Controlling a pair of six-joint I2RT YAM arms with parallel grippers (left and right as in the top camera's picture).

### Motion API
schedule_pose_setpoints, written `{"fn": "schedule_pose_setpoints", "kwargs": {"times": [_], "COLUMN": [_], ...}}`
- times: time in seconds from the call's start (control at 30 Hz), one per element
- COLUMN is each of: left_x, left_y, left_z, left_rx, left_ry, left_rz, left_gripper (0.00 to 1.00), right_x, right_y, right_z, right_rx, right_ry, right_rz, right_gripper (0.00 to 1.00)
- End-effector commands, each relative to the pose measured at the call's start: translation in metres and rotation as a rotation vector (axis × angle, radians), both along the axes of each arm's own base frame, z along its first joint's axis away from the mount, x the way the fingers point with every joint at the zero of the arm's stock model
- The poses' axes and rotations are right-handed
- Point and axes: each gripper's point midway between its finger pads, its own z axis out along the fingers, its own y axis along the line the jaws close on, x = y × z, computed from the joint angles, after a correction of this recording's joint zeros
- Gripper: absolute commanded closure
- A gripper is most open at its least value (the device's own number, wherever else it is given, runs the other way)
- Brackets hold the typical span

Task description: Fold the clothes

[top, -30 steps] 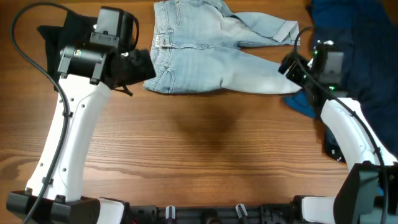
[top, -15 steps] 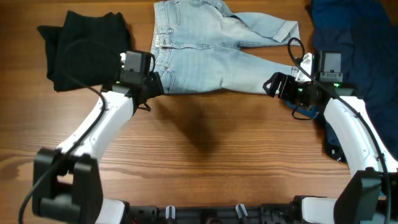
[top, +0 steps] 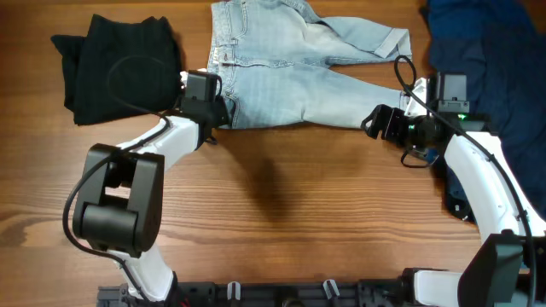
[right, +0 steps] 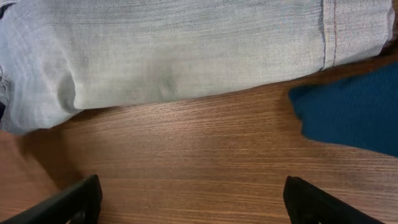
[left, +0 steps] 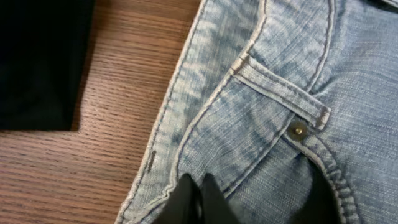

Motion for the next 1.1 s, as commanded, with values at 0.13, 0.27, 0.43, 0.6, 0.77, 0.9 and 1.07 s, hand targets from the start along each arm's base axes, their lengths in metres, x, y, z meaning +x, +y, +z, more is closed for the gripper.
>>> {"fn": "schedule_pose_setpoints", "kwargs": {"times": [0.13,0.27,0.43,0.6,0.77,0.9,1.07], "left_x": [0.003,-0.021,-0.047,-0.053,-0.053,-0.054,-0.055], "left_y": [-0.002,0.004,0.01,0.011,0.011,0.011,0.012], "left_z": [0.139,0.221,0.246,0.235,0.234,0.234,0.232], "left_rx": [-0.058,-0.094,-0.098,-0.088,-0.087,-0.086,-0.084], "left_ry": [-0.215,-0.378,-0.396,-0.348,-0.345,-0.341,-0.333], "left_rz": [-0.009,-0.01,-0.01,-0.009,-0.009,-0.01,-0.01], "left_gripper": [0.96,0.96,0.96,0.96,0.96,0.96,0.96], "right_x": [0.004,0.0,0.001,-0.011,-0.004,0.013,0.044], "right_y": [0.001,0.001,0.003,0.016,0.008,-0.025,-0.031], "right_z": [0.01,-0.001,-0.029,-0.053,-0.069,-0.073,-0.071], "right_rx": [0.006,0.007,0.009,0.011,-0.118,-0.289,-0.33], "right_ry": [-0.035,-0.011,0.027,0.107,0.112,0.065,-0.054], "right_rz": [0.018,0.018,0.023,0.053,0.028,-0.092,-0.093], "right_gripper": [0.08,0.11,0.21,0.24,0.25,0.25,0.31]}}
